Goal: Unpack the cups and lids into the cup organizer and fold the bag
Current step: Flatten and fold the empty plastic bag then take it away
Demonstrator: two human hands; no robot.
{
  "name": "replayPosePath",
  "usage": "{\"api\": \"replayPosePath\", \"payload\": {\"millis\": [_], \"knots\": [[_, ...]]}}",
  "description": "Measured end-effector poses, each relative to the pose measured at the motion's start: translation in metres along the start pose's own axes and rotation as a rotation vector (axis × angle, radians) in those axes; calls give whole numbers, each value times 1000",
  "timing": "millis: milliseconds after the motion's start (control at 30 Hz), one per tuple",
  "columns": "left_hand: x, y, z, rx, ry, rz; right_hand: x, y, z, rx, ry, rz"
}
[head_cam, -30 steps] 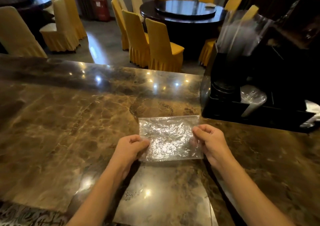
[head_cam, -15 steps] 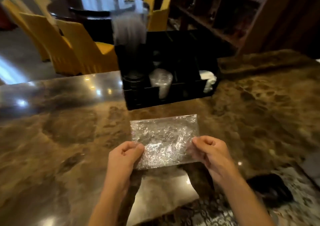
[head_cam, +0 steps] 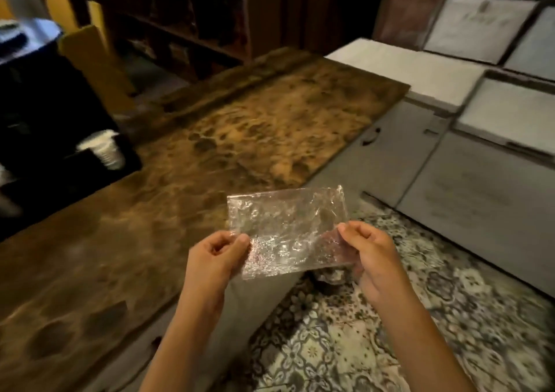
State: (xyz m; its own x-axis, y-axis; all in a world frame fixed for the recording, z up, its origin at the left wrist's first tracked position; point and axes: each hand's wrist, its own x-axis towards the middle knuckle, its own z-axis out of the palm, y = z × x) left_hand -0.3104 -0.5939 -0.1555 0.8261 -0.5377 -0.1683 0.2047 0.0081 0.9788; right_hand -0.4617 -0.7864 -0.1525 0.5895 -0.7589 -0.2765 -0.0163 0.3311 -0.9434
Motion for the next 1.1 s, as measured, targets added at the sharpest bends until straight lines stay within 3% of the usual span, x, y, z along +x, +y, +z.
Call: {"api": "replayPosePath", "payload": {"millis": [267,600,900,1100], "knots": [[51,-18,152,60,-206,-30,54,-30,-134,59,187,-2],[168,-42,301,-35,-141,-125,218,-82,-226,-9,205,53],[249,-40,374,-21,11,-112,356,-124,-260,-61,18,103],[263,-72,401,-37,267,-133,441,-122,-264,-178,-237,179]]}}
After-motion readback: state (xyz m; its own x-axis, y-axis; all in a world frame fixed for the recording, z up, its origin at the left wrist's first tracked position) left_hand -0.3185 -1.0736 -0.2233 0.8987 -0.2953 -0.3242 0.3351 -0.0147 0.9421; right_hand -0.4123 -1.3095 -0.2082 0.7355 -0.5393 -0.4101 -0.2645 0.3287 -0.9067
